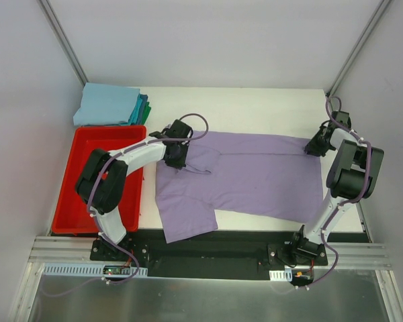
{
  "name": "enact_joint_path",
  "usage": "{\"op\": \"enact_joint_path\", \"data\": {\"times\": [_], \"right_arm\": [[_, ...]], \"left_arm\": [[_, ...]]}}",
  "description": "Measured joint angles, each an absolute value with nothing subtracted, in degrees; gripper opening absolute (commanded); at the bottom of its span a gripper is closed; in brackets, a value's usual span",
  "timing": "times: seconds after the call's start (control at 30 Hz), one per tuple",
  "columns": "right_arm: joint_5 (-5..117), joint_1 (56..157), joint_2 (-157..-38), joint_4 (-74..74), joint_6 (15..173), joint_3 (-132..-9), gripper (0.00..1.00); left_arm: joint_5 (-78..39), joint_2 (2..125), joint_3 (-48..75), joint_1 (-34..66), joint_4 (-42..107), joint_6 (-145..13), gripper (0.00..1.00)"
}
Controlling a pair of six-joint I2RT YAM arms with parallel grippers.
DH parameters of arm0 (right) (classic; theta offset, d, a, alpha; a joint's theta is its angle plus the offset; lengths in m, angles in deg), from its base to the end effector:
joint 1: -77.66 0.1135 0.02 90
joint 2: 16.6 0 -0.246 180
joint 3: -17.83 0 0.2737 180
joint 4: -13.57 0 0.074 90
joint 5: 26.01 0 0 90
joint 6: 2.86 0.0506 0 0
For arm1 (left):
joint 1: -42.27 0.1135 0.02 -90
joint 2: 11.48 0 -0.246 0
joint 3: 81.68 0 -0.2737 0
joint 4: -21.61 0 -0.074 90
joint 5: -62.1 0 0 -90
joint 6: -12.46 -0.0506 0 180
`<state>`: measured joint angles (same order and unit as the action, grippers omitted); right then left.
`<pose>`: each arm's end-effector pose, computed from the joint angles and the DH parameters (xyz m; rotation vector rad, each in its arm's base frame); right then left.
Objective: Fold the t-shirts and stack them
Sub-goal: Fold the flattened tshirt in 1/3 of the way
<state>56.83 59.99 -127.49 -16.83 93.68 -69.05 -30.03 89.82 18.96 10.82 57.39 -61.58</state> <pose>0.4116 -0.1245 0.1310 0.4772 2.4656 0.0782 0.3325 -0.2012 0.1472 0.3364 2.5774 -0.2582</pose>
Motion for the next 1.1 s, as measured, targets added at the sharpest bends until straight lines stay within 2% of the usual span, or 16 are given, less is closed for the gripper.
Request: {"op": "enact_joint_path", "data": {"times": [0.17,0.23,0.6,1.1], "right_arm": [[58.63,59.68,-127.49,-16.83,94.14,-68.29,0.04],[58.87,59.57,-127.34,-16.83,94.1,-68.09,0.01],[60.26,59.53,-118.49,-19.35,93.88,-65.99,0.0],[62.6,59.59,-109.29,-26.01,93.94,-59.72,0.0]], "left_arm": [[-33.39,89.82,17.76,10.87,57.28,-61.47,0.0],[-34.75,89.8,17.45,11.26,57.32,-61.25,0.0],[-40.45,83.68,14.33,14.74,57.56,-60.66,0.0],[-40.43,82.45,14.3,15.39,57.65,-60.59,0.0]]}}
